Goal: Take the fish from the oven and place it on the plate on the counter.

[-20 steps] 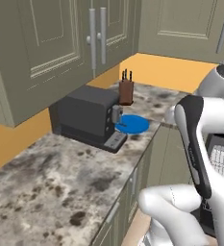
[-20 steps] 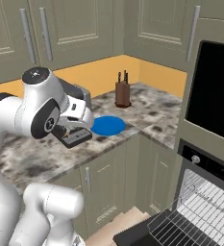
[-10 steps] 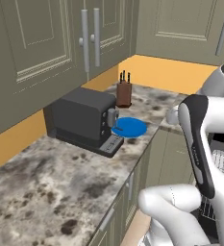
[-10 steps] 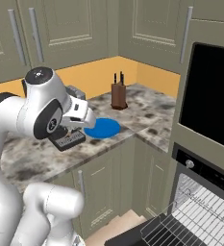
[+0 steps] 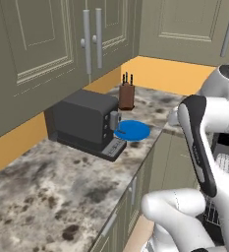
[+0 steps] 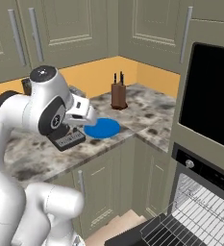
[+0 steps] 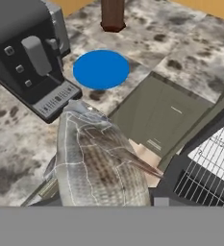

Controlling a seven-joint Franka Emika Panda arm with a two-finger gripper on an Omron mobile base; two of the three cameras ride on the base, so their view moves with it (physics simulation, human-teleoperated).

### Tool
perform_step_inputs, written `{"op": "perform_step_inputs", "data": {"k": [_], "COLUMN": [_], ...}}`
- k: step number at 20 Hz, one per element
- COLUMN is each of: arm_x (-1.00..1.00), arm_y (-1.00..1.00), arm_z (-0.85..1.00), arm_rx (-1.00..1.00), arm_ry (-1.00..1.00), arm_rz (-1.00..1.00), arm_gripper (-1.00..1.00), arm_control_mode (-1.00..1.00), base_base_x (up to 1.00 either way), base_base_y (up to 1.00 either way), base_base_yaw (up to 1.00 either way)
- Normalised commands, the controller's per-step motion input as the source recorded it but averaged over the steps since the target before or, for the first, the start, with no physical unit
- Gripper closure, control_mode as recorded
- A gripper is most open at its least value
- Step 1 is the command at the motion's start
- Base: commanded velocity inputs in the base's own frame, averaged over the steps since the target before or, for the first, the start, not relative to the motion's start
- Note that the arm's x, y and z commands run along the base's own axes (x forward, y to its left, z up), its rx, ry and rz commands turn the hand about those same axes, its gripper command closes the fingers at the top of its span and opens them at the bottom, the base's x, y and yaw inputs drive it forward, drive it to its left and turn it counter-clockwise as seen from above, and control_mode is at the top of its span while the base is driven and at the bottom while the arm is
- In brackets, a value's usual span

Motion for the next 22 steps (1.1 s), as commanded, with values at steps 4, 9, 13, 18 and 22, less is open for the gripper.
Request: {"op": "perform_step_inputs", "data": {"k": [4, 9, 13, 18, 22], "arm_x": [1.0, 1.0, 1.0, 0.97, 0.96], "arm_y": [-0.21, -0.47, -0.23, -0.04, 0.01], "arm_z": [-0.06, -0.52, -0.86, -0.57, -0.33], "arm_rx": [0.05, 0.0, -0.02, 0.0, 0.0], "arm_ry": [0.23, 0.17, 0.16, 0.0, -0.09], "arm_rz": [0.17, 0.45, 0.52, 0.38, 0.3], "arm_gripper": [1.0, 1.0, 1.0, 1.0, 1.0], "arm_control_mode": [-1.0, -1.0, -1.0, -1.0, -1.0], "base_base_x": [0.0, 0.0, 0.0, 0.0, 0.0], "base_base_y": [0.0, 0.0, 0.0, 0.0, 0.0], "base_base_yaw": [0.0, 0.0, 0.0, 0.0, 0.0]}}
